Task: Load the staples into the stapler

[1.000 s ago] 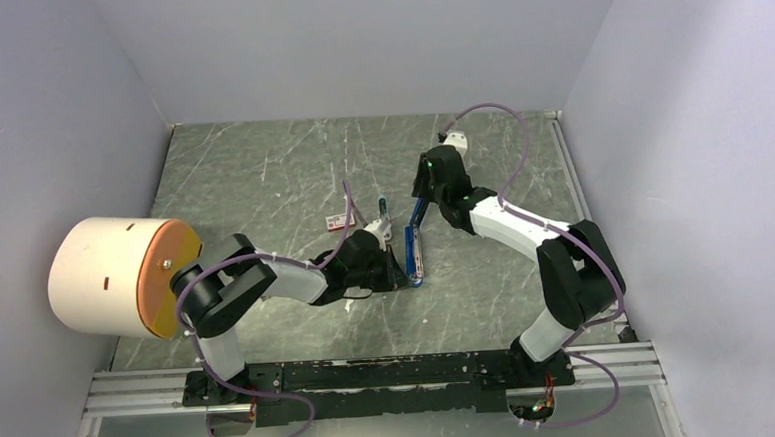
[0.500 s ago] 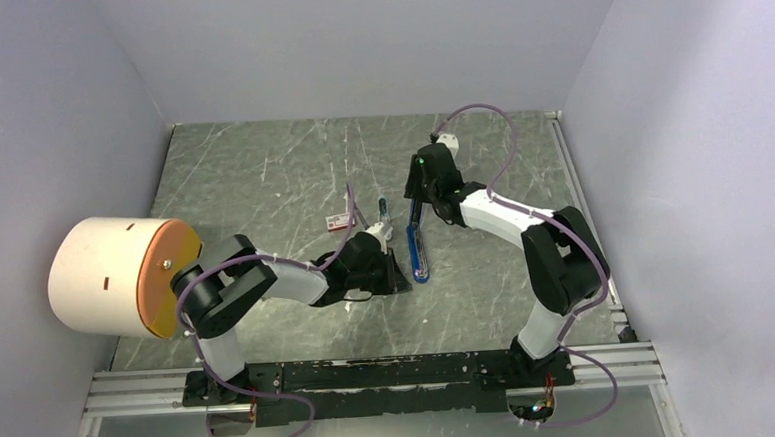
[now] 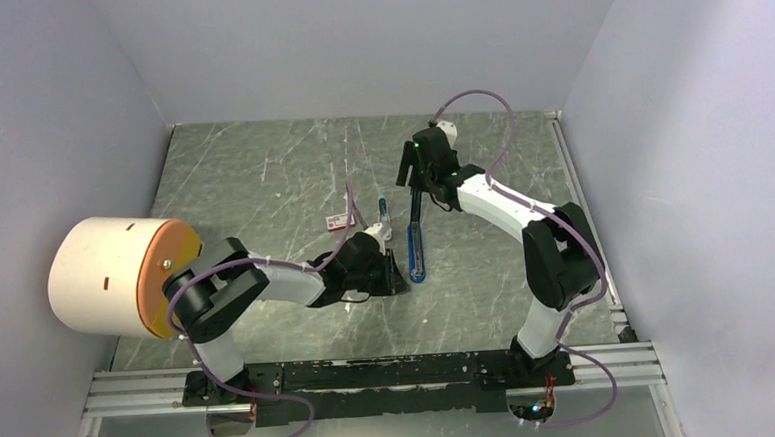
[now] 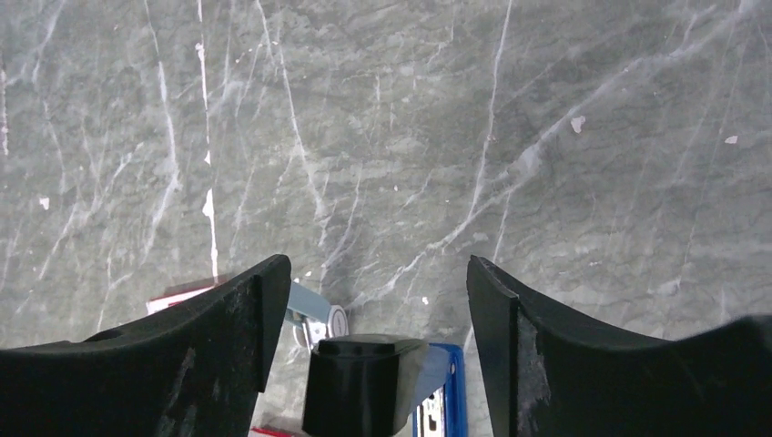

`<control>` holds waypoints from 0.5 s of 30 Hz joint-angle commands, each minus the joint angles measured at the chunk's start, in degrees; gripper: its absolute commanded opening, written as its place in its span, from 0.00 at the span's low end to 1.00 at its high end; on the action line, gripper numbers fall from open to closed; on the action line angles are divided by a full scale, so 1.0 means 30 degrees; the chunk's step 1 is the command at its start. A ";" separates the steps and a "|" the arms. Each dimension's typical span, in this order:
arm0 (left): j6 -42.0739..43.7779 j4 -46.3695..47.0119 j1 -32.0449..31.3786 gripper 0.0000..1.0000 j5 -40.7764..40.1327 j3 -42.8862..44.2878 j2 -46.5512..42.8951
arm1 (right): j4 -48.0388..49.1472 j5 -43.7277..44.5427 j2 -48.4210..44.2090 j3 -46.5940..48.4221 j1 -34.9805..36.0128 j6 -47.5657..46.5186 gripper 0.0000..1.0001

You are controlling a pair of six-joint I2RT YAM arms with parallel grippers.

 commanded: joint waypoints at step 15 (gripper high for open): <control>0.2542 -0.3936 -0.0097 0.42 -0.3897 -0.1303 -0.7373 | -0.3356 -0.0470 -0.5830 -0.2626 0.0340 -0.0874 0.82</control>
